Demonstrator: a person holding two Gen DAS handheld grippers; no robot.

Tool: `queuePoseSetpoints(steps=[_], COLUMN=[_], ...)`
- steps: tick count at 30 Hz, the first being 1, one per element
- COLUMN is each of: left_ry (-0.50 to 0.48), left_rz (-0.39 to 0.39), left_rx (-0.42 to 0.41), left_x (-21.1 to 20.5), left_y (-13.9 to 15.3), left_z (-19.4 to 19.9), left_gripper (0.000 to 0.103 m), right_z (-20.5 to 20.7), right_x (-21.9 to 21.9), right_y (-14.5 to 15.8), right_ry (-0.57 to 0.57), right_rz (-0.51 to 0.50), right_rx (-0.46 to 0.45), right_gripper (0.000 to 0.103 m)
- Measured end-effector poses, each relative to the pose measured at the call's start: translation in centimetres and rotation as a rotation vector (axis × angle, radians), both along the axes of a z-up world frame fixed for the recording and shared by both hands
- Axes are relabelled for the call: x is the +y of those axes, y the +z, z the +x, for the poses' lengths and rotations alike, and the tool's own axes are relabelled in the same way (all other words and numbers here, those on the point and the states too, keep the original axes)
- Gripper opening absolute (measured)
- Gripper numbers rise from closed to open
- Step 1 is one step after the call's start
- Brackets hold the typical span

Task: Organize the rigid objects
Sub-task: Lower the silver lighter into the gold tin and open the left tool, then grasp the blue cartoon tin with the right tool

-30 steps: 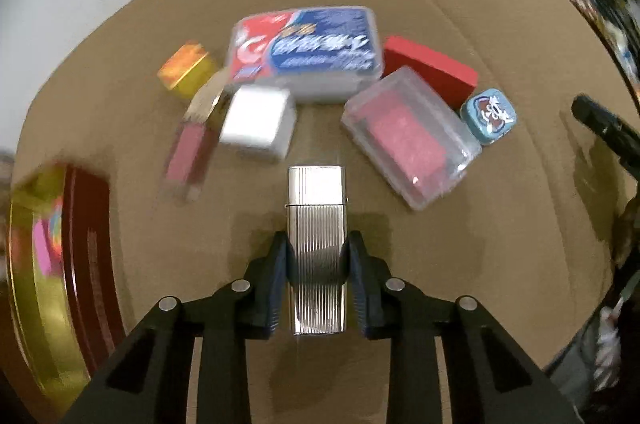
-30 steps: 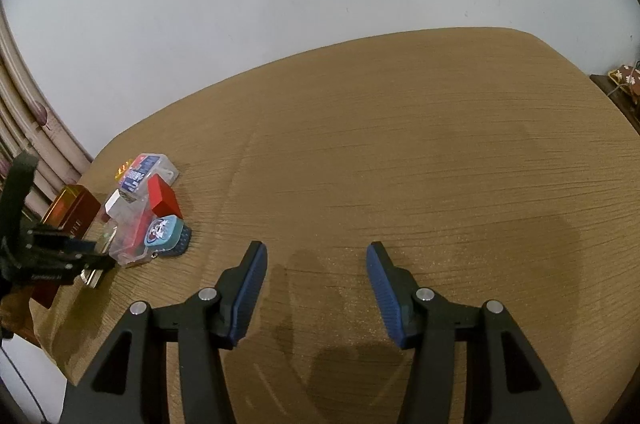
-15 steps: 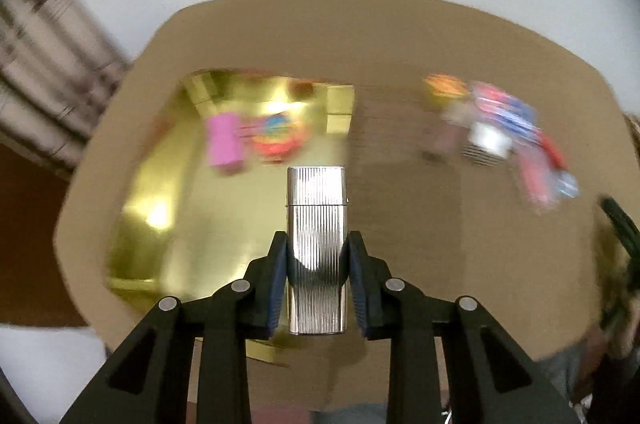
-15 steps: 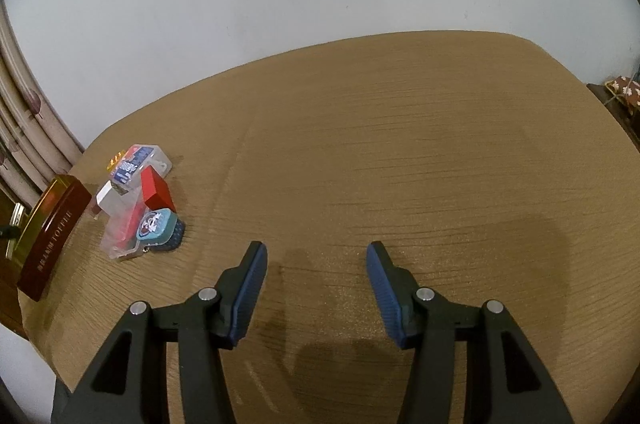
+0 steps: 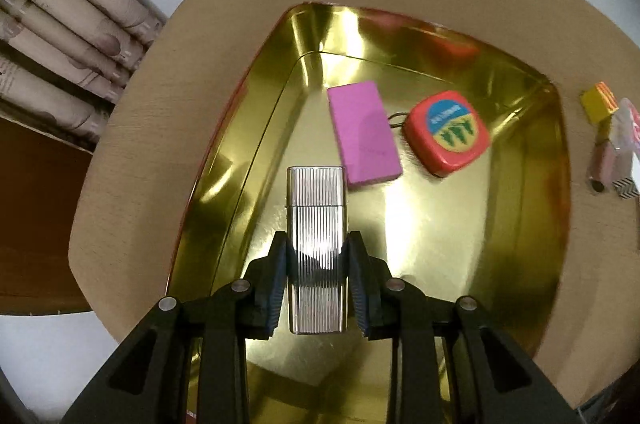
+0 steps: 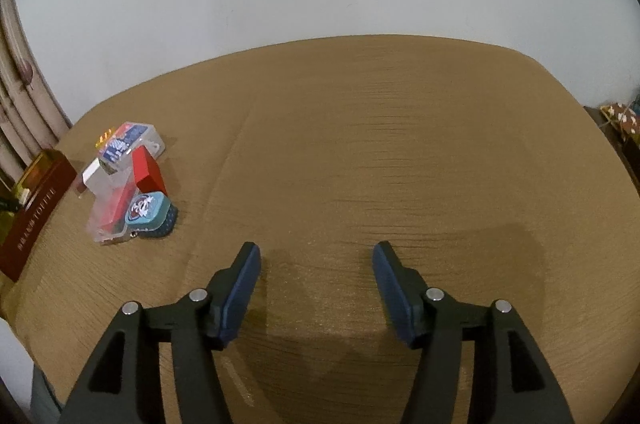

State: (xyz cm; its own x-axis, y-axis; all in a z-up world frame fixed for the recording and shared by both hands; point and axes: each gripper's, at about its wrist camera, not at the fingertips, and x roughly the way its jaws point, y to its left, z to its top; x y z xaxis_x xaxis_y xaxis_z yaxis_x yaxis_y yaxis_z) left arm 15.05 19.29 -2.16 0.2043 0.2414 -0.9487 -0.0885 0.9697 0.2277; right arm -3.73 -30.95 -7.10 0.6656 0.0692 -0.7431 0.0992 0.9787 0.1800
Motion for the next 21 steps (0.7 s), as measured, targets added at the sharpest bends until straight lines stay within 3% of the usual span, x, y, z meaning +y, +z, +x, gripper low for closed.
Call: queuePoseSetpoints(steps=[4, 7, 9, 12, 16, 21], left_ry=[0.009, 0.006, -0.002, -0.002, -0.034, -0.066], left_rz=[0.01, 0.038, 0.044, 0.057, -0.065, -0.237], left_rx=[-0.02, -0.051, -0.094, -0.196, -0.313, -0.362], left_x=[0.4, -0.1, -0.4, -1.7, -4.2, -8.2], left_y=[0.3, 1.2, 2.4, 5.3, 8.8, 9.0], left_z=[-0.1, -1.0, -1.9, -4.1, -8.4, -14.2], left_gripper=[0.028, 0.037, 0.048, 0.051, 0.07, 0.072], right_z=[0.3, 0.4, 0.4, 0.0, -0.1, 1.9], right_x=[0.4, 0.6, 0.5, 0.7, 4.1, 7.7], right_y=[-0.1, -0.1, 0.0, 0.5, 2.1, 2.4], right_ry=[0.009, 0.015, 0.017, 0.072, 0.233, 0.37], right_rz=[-0.025, -0.033, -0.026, -0.01, 0.018, -0.045], right_rx=[0.008, 0.01, 0.005, -0.002, -0.032, -0.02], right_gripper=[0.065, 0.067, 0.067, 0.067, 0.067, 0.067])
